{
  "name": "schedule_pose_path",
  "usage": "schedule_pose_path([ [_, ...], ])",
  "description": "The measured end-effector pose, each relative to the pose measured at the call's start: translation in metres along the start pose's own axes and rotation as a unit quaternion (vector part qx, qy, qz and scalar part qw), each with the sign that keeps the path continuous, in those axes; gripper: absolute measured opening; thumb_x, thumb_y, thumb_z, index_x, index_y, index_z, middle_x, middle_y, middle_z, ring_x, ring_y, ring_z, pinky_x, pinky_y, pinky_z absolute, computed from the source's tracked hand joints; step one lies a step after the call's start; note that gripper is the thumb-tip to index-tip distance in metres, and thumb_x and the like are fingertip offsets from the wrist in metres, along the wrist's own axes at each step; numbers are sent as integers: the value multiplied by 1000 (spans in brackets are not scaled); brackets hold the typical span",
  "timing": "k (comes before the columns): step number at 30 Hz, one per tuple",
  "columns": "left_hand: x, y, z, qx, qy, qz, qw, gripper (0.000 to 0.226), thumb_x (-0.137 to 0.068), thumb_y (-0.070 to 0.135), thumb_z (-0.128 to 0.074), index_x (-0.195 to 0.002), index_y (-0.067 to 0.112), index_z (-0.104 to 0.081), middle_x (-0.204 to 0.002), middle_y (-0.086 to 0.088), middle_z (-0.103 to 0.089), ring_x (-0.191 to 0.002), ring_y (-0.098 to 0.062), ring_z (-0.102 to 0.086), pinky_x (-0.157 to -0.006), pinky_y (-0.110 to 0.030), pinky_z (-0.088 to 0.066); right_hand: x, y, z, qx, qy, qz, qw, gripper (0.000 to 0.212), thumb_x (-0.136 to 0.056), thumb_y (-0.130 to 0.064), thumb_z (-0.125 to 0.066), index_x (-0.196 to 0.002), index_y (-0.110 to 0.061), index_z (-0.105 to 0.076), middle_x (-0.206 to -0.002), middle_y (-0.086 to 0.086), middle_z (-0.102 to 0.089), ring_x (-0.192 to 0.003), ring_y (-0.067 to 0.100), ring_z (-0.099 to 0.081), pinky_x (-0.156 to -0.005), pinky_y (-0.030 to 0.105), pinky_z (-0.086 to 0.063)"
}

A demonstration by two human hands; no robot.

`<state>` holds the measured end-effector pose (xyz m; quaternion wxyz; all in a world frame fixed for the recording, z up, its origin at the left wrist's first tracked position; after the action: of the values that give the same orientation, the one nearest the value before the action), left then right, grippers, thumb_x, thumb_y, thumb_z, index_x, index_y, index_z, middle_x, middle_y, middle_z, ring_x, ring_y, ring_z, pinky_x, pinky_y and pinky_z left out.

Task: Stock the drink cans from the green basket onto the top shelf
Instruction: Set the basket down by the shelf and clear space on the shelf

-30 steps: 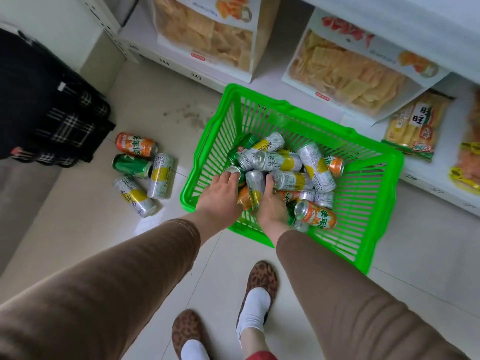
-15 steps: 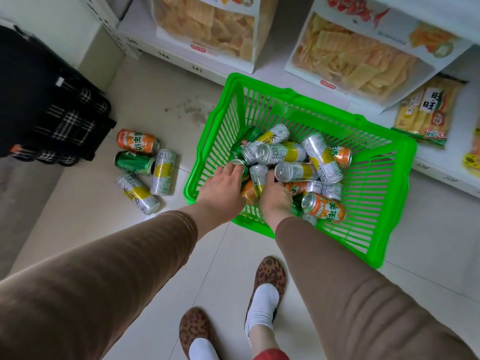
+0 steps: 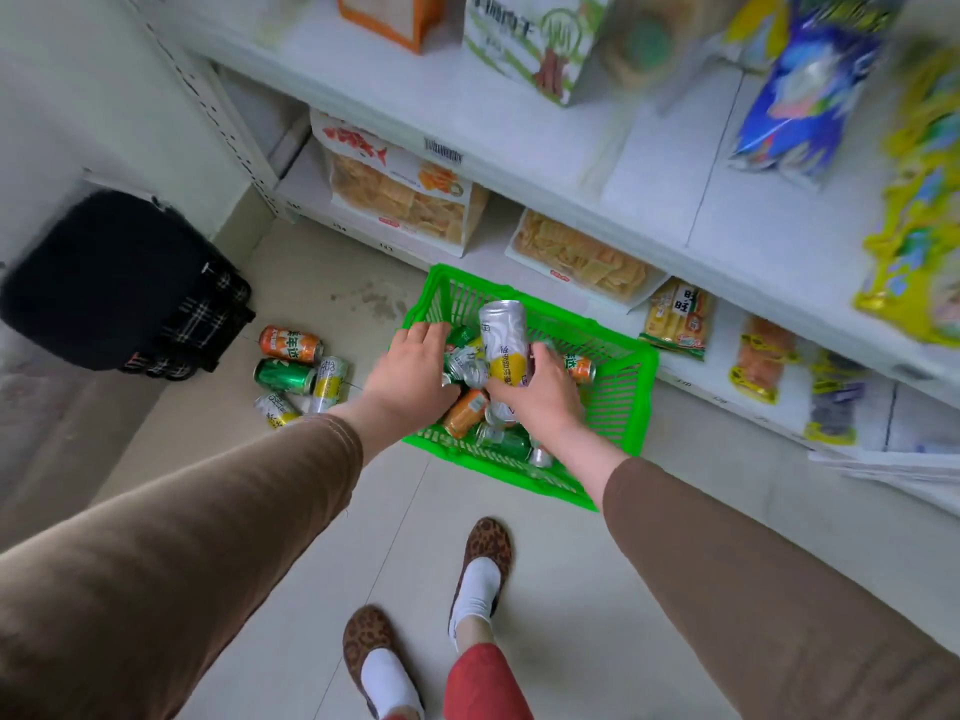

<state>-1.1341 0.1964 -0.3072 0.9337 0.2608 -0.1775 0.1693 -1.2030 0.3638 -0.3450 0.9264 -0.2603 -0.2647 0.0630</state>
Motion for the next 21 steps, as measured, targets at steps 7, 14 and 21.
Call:
schedule_pose_path([
  [7, 82, 88, 195, 61, 85, -60, 993, 84, -80, 35, -72, -148, 11, -28, -139, -12, -40, -131, -32, -35, -111, -43, -32, 106, -159, 182, -143, 111, 99, 978, 56, -67, -49, -77, -105, -32, -40, -99, -5, -64, -89, 22, -65, -75, 42, -54],
  [14, 134, 167, 364, 99, 162, -144, 971, 85, -80, 35, -73, -149, 15, -28, -144, -10, -38, -136, -28, -32, -112, -37, -29, 153, -288, 313, -242, 152, 155, 946, 81, -70, -41, -82, -128, -19, -30, -124, 7, -61, -111, 24, -63, -92, 39, -52],
  [21, 111, 202, 453, 91, 222, -152, 959, 86, -78, 33, -76, -147, 11, -30, -142, -12, -39, -133, -32, -34, -111, -39, -29, 121, -356, 384, -303, 88, 208, 926, 61, -93, -17, -71, -139, -14, -31, -119, 2, -59, -98, 5, -59, -84, 22, -47],
])
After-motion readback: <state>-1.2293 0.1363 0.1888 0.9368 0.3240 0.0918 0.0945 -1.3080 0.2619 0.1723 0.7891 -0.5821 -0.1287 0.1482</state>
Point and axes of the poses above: each hand's wrist, its own x-axis away from the middle knuckle, its own z-axis out of the back of the hand, y = z × x, the point moved 7 cm from there along -x, towards the middle knuckle
